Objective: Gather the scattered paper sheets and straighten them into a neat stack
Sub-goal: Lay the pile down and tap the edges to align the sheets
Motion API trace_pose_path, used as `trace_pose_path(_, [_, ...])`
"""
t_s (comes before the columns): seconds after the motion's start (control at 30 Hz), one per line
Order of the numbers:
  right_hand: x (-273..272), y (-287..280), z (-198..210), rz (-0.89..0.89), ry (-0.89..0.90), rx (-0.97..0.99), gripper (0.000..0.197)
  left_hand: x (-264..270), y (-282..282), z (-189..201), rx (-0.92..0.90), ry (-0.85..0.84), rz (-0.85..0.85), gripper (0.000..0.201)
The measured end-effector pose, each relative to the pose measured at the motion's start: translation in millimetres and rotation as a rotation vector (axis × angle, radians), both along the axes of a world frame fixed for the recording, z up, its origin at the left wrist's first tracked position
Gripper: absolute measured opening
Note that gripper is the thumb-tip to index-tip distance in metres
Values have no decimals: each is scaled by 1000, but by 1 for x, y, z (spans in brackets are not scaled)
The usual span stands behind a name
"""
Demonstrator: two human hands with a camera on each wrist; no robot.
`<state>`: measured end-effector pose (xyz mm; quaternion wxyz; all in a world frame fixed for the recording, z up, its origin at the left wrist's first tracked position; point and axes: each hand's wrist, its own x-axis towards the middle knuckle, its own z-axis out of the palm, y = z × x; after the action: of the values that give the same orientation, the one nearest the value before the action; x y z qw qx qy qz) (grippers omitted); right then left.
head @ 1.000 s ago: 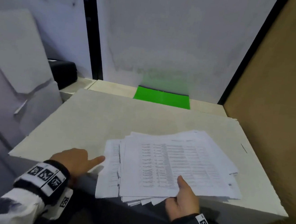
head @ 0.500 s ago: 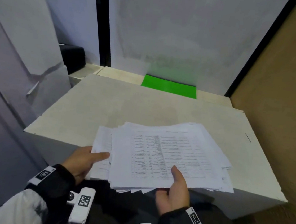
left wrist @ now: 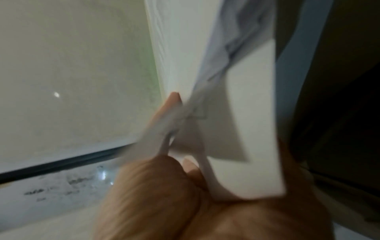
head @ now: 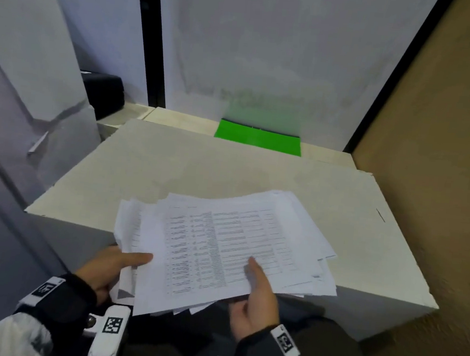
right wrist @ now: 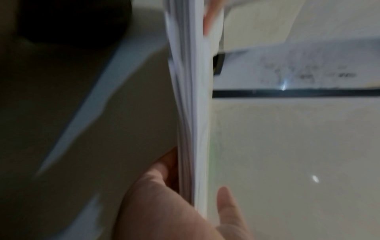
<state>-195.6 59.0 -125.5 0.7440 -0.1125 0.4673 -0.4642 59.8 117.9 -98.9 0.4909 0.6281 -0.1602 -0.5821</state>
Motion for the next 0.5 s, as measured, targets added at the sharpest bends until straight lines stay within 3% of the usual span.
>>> trace_pose_path(0.07, [-22,-18,1,-91,127,-8,55,6,1,-3,-8,11,28,54])
trace_pose_path(0.17, [-57,-34,8,-136,242,-34,33,9,1,-3,21,39,16,52])
trace_pose_path(0.27, [-83,-55,29,-60,132,7,40,11,-1,0,23,81,-4,48])
trace_pose_path(0.37, [-115,-79,57,-59,120,-84,22,24,0,4,6,99,-16,42])
trace_pose_path(0.5, [-134,-108,81,195,228,-78,51,41,3,10,24,98,-92,49])
